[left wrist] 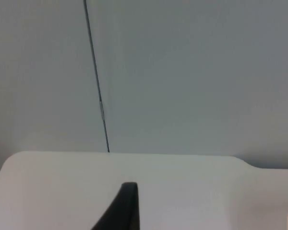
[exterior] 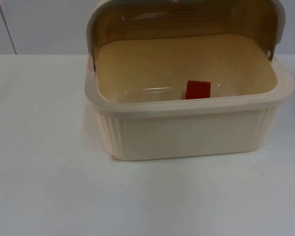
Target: Open the box lid with the left hand, place the block into the box with the right hand, then close the box lid with the left hand.
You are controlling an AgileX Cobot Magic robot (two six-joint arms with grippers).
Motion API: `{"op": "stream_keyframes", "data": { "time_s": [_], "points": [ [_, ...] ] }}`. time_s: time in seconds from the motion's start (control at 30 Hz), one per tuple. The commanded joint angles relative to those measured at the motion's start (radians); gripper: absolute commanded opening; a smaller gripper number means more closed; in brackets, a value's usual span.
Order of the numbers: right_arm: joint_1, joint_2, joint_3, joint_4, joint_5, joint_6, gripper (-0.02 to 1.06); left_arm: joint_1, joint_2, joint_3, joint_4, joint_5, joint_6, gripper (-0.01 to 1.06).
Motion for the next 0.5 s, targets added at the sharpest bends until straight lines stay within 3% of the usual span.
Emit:
{"op": "stream_keyframes", "data": {
  "time_s": [0.0,0.2,0.33,0.4,0.47],
  "points": [
    [0.000,0.010,-0.005,0.004,0.002,-0.014,1.05,-0.005,0.020,-0.043,-0.007,0.005,0.029,1.05],
    [0.000,0.042,-0.005,0.006,0.005,-0.012,1.05,-0.080,0.127,-0.257,-0.037,0.116,0.200,1.05],
    [0.000,0.042,-0.005,0.006,0.005,-0.012,1.05,-0.167,0.237,-0.403,-0.049,0.090,0.394,1.05],
    [0.000,0.042,-0.005,0.006,0.005,-0.012,1.05,-0.177,0.252,-0.413,-0.049,0.082,0.428,1.05],
    [0.000,0.042,-0.005,0.006,0.010,-0.012,1.05,-0.221,0.324,-0.476,-0.032,0.040,0.618,1.05]
  ]
}}
